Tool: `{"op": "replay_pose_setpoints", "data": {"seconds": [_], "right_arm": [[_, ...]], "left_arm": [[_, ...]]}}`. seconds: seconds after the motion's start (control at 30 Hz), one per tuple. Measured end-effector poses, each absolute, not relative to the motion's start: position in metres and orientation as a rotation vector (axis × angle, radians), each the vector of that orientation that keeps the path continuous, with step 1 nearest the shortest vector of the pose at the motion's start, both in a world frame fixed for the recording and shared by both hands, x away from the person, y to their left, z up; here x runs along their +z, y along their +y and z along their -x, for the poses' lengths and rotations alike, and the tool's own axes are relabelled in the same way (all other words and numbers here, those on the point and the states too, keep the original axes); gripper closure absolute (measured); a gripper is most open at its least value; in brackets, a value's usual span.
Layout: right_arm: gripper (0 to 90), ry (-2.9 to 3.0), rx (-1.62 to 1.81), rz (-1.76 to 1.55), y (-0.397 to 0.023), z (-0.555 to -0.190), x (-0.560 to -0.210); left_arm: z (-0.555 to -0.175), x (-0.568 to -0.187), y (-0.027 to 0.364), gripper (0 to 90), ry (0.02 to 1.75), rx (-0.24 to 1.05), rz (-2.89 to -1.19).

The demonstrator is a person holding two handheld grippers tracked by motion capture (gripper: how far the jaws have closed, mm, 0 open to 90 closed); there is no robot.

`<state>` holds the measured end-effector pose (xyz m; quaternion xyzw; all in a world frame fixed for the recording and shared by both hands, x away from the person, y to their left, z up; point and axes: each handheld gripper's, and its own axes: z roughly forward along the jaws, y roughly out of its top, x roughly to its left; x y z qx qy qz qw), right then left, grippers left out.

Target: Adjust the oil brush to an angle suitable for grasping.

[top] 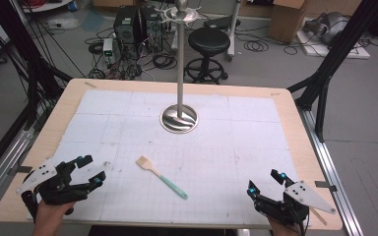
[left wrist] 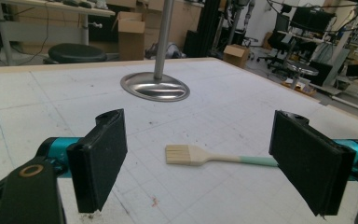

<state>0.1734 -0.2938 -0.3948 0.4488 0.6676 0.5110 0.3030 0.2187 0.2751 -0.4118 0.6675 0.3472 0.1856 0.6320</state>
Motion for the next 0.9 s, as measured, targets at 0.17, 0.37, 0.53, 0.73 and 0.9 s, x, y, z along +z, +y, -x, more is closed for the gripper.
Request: {"op": "replay_pose_setpoints", "data": {"seconds": [0.17,0.37,0.53,0.73,0.9], "right_arm": [[17.0,1.78,1.346,-1.18,-0.291,-0.175,-0.395],[17.5,1.783,1.383,-1.174,-0.281,-0.176,-0.395],[23.2,1.842,1.421,-1.123,-0.263,-0.179,-0.393],[37.4,2.012,1.434,-1.01,-0.218,-0.187,-0.398],[47.4,2.174,1.426,-0.917,-0.182,-0.197,-0.411]], "left_arm": [[-0.22,-0.413,0.275,19.6,0.799,0.422,-1.534],[-0.223,-0.414,0.275,19.7,0.821,0.418,-1.525],[-0.222,-0.414,0.271,19.9,0.803,0.414,-1.549],[-0.222,-0.415,0.27,20.1,0.797,0.409,-1.574],[-0.223,-0.416,0.27,20.2,0.802,0.408,-1.575]]}}
